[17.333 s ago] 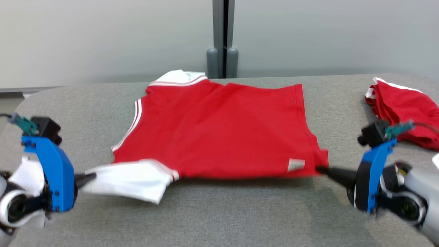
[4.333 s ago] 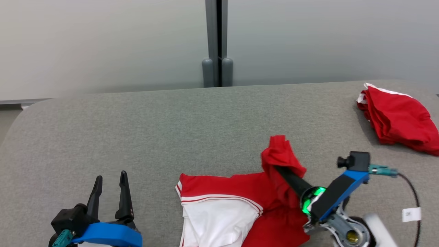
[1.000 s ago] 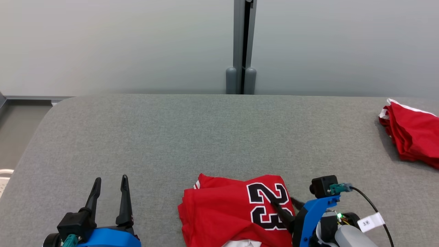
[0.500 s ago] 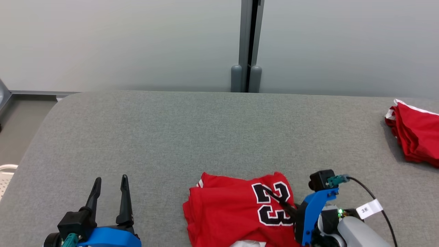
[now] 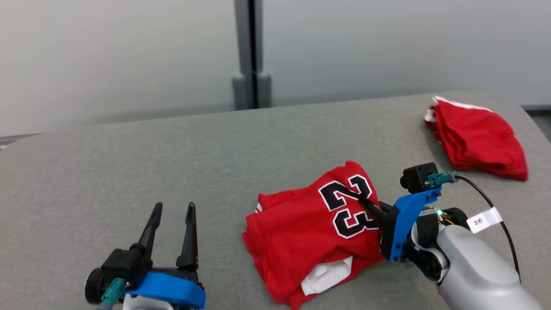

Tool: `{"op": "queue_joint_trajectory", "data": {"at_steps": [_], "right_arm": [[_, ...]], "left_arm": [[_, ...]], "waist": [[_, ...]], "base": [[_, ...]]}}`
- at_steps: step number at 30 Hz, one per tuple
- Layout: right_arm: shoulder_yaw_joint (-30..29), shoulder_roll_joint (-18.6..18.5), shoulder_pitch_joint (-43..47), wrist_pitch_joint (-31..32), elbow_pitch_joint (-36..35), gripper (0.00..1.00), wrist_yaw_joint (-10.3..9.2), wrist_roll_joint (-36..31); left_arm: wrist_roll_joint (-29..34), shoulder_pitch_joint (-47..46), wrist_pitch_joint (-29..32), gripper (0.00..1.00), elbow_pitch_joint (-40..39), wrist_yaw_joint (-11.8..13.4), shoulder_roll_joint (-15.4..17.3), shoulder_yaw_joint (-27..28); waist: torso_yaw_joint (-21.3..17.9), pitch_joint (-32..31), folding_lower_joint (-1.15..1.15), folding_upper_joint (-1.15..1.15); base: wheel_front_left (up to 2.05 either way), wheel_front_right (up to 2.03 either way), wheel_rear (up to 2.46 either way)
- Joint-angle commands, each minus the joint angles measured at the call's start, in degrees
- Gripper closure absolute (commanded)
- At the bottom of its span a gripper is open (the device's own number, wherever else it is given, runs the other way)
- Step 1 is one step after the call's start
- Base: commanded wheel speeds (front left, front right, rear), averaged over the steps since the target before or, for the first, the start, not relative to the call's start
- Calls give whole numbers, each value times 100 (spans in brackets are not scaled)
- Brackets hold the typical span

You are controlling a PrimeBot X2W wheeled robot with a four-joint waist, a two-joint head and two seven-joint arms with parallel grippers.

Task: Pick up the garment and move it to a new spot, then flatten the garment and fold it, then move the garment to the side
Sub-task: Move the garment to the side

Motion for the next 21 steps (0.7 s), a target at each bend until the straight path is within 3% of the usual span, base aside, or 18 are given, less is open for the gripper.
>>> {"op": "queue_joint_trajectory", "data": {"at_steps": [1, 11, 21], "right_arm": [[9, -74, -107, -45, -9, 100, 1, 45], [262, -385, -317, -274, -344, 100, 1, 484], [649, -748, -1139, -731, -440, 100, 1, 622]], "left_arm": [[-17, -99, -25, 0, -13, -10, 0, -68], [-143, -416, -25, 0, 114, -10, -4, -358], [-20, -737, -24, 0, 220, -9, 96, -478]], "waist": [[-165, -48, 0, 0], [-1086, 180, 0, 0], [-1295, 728, 0, 0]], "base": [[0, 0, 0], [0, 0, 0], [0, 0, 0]]}}
